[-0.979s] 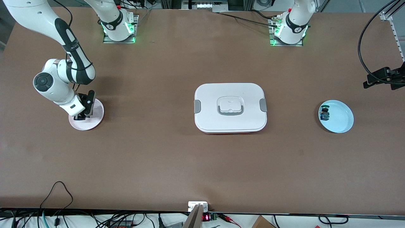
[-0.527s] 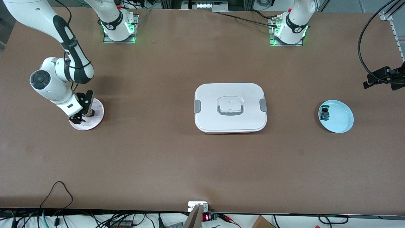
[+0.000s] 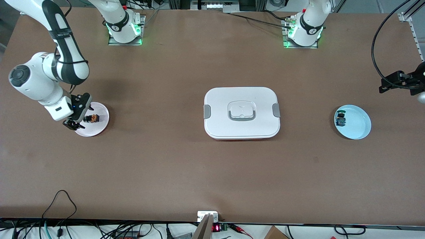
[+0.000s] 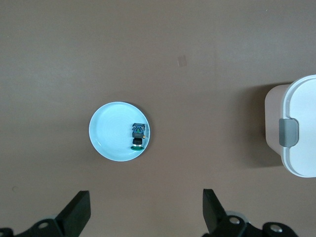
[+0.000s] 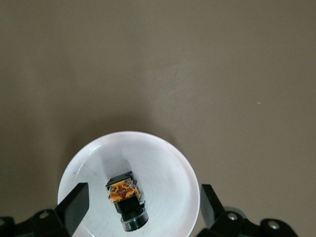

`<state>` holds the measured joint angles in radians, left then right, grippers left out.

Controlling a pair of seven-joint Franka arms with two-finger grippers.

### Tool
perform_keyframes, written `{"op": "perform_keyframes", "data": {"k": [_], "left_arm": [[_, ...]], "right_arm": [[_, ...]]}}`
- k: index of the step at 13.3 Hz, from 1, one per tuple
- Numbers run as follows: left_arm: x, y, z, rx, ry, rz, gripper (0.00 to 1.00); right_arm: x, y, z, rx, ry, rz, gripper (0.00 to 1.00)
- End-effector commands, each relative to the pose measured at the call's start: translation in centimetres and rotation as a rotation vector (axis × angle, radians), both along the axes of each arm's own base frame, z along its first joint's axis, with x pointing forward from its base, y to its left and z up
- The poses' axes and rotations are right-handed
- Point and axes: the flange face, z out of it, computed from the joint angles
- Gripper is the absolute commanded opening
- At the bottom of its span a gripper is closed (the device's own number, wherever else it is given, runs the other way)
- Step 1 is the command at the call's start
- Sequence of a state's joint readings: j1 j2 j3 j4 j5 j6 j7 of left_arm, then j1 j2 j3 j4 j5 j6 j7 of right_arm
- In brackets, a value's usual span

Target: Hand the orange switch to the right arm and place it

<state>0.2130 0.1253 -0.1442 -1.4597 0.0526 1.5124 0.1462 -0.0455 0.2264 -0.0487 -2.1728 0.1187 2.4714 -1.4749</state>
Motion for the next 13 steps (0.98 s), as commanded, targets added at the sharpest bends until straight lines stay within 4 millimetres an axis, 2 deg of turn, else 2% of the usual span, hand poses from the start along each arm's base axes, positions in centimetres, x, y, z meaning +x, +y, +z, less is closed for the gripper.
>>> {"op": "perform_keyframes", "data": {"k": [1, 3, 5, 7, 9, 11, 13], "left_arm": [[0.6, 0.2, 0.3, 0.025, -0.004, -0.017, 1.0], [0.6, 0.3, 0.2, 0.027, -0.003, -0.017, 1.0], [0.6, 0.3, 0.2, 0.027, -0.003, -0.017, 1.0], [0.6, 0.1, 0.2, 0.027, -0.003, -0.018, 1.0], [0.6, 0.2, 0.2, 0.025, -0.003, -0.018, 1.0], [0.6, 0.1, 0.2, 0.024, -0.003, -0.02, 1.0], [0.6, 0.2, 0.2, 0.022, -0.003, -0.018, 1.0]], "right_arm": [[1.1, 0.8, 3.2, 0.054, 0.072, -0.211, 1.0], [1.8, 1.7, 5.7, 0.07, 0.12, -0.396, 1.0], [2.3, 2.4, 7.7, 0.074, 0.173, -0.477, 1.0], [2.4, 2.7, 10.0, 0.066, 0.252, -0.628, 1.0], [2.3, 4.8, 12.3, 0.024, 0.33, -0.785, 1.0], [1.3, 5.8, 14.1, -0.017, 0.399, -0.969, 1.0], [0.6, 7.7, 16.6, -0.088, 0.456, -1.065, 1.0]]}}
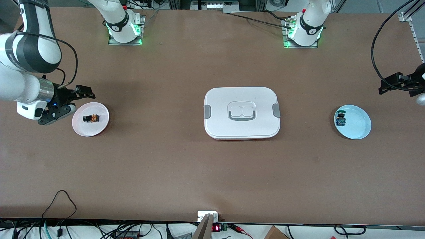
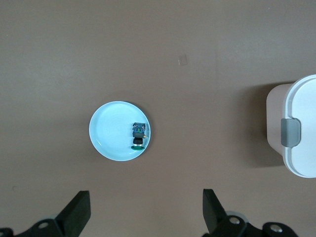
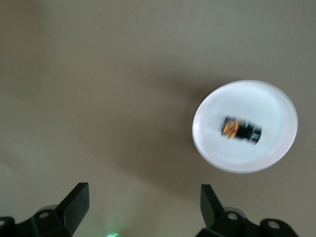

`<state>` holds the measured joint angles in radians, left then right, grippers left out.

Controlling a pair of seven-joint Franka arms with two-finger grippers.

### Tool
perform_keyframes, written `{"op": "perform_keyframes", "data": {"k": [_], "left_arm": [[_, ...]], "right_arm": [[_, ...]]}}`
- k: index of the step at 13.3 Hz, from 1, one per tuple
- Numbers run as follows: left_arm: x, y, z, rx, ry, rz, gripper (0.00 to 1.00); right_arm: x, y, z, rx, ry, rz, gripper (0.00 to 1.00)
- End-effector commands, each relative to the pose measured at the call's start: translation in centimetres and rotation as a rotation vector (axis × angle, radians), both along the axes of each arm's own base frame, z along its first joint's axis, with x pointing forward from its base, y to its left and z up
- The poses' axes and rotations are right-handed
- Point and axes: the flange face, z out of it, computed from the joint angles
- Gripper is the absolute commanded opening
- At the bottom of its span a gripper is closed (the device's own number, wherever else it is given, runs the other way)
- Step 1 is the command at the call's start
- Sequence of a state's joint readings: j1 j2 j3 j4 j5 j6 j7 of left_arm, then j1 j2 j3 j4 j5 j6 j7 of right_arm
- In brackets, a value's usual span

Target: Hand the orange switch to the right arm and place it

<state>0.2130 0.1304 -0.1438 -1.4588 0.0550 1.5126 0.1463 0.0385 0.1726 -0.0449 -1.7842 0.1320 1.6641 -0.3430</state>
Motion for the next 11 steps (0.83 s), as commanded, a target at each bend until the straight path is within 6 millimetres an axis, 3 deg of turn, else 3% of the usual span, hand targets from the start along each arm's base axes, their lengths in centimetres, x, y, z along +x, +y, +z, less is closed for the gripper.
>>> {"op": "perform_keyframes", "data": {"k": [1, 2, 4, 7, 9, 11], "left_arm": [[0.4, 0.2, 0.5, 0.021, -0.007, -0.017, 1.0], [0.4, 0.3, 0.6, 0.019, -0.009, -0.014, 1.0], [0.5, 0.4, 0.5, 0.021, -0.007, -0.014, 1.0], [0.5, 0.4, 0.4, 0.022, -0.005, -0.014, 1.0], [0.5, 0.4, 0.5, 0.022, -0.007, -0.014, 1.0], [0.5, 0.4, 0.5, 0.022, -0.007, -0.016, 1.0]], "right_arm": [[-0.7, 1.5, 3.9, -0.095, 0.069, -0.1, 1.0], [-0.8, 2.5, 5.3, -0.133, 0.085, -0.096, 1.0], [-0.6, 2.7, 8.2, -0.176, 0.072, -0.094, 1.0], [0.7, -0.1, 11.4, -0.217, -0.032, -0.093, 1.0], [1.4, -1.4, 11.8, -0.24, -0.075, -0.221, 1.0], [1.4, -1.3, 11.9, -0.253, -0.079, -0.29, 1.0]]}}
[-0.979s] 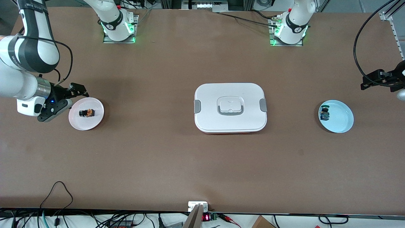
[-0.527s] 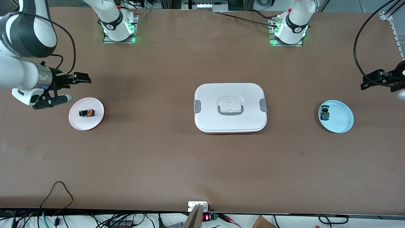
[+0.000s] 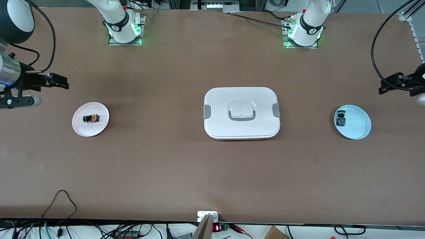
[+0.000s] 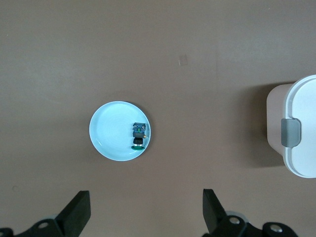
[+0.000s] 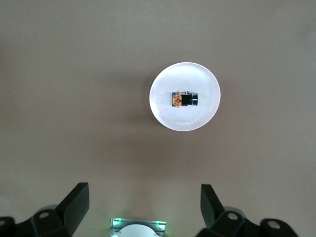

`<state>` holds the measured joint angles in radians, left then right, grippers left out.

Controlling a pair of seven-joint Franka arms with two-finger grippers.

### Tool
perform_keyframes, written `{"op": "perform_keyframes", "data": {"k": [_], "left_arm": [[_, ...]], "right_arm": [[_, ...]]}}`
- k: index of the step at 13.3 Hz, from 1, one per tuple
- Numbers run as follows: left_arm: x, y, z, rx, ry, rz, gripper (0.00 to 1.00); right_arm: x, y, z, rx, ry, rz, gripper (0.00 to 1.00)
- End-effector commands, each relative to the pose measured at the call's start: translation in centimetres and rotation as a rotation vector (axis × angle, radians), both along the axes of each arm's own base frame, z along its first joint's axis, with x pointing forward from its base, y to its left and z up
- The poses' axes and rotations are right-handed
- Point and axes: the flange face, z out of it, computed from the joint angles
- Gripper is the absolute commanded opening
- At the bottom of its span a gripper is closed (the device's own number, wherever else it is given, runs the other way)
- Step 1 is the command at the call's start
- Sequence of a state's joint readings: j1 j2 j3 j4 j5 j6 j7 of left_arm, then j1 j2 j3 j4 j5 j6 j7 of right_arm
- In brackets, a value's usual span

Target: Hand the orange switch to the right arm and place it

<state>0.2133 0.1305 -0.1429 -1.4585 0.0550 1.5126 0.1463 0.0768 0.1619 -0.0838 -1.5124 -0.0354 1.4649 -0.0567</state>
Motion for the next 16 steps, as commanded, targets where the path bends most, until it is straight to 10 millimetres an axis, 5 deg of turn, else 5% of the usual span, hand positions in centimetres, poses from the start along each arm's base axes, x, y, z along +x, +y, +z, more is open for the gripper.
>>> {"op": "perform_keyframes", "data": {"k": [1, 7, 16], "left_arm": [[0.4, 0.5, 0.5, 0.021, -0.007, -0.014, 1.0], [0.4, 0.6, 0.5, 0.021, -0.007, -0.012, 1.0], [0.4, 0.6, 0.4, 0.02, -0.005, -0.012, 1.0]], "right_arm": [[0.5, 0.7, 0.5, -0.024, -0.027, -0.052, 1.0], [-2.7, 0.7, -0.5, 0.0, -0.182, -0.028, 1.0], [-3.2, 0.4, 2.1, 0.008, -0.145, -0.025, 1.0]]}}
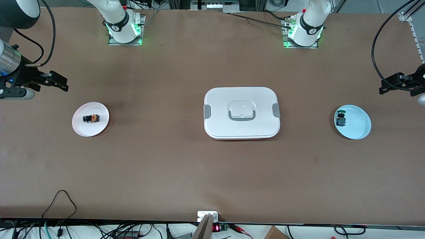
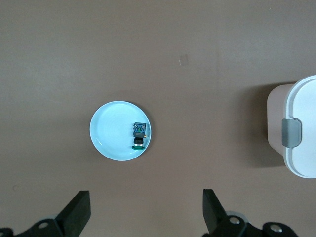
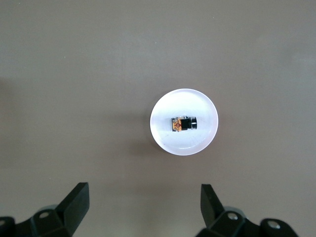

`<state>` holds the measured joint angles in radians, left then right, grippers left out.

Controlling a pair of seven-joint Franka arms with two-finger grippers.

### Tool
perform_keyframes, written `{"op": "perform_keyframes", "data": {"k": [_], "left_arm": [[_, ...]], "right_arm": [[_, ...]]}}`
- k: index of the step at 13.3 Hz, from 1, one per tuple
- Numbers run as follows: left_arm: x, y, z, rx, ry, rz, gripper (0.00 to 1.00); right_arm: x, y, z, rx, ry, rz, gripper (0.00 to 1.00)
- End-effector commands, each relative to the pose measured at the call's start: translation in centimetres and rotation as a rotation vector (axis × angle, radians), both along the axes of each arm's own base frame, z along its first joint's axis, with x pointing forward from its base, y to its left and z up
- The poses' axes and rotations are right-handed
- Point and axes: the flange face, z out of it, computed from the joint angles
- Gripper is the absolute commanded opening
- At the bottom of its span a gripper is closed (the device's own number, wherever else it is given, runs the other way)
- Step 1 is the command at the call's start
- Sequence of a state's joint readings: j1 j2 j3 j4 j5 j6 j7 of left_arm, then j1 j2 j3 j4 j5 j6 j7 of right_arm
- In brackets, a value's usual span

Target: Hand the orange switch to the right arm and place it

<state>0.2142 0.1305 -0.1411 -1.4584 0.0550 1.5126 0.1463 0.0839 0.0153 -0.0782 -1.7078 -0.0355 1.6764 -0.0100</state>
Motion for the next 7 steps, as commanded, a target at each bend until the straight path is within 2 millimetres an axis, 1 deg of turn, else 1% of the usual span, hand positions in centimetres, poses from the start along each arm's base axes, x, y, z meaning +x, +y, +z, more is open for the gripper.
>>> {"op": "perform_keyframes", "data": {"k": [1, 2, 4, 5, 7], "left_arm": [[0.44, 0.42, 0.39, 0.02, -0.005, -0.015, 1.0], [0.44, 0.42, 0.39, 0.02, -0.005, -0.014, 1.0], [0.44, 0.42, 0.39, 0.02, -0.005, -0.015, 1.0], [0.44, 0.42, 0.39, 0.02, -0.005, -0.015, 1.0], [0.45, 0.42, 0.46, 0.02, -0.007, -0.015, 1.0]], "right_arm": [[-0.82, -0.85, 2.21, 0.003, 0.016, -0.014, 1.0], [-0.86, -1.03, 2.81, 0.01, 0.021, -0.017, 1.0], [-0.92, -0.38, 2.89, 0.01, 0.027, 0.023, 1.0], [-0.91, -0.36, 2.96, 0.012, 0.025, 0.026, 1.0], [-0.97, -0.85, 3.04, 0.014, 0.025, 0.014, 1.0]]}}
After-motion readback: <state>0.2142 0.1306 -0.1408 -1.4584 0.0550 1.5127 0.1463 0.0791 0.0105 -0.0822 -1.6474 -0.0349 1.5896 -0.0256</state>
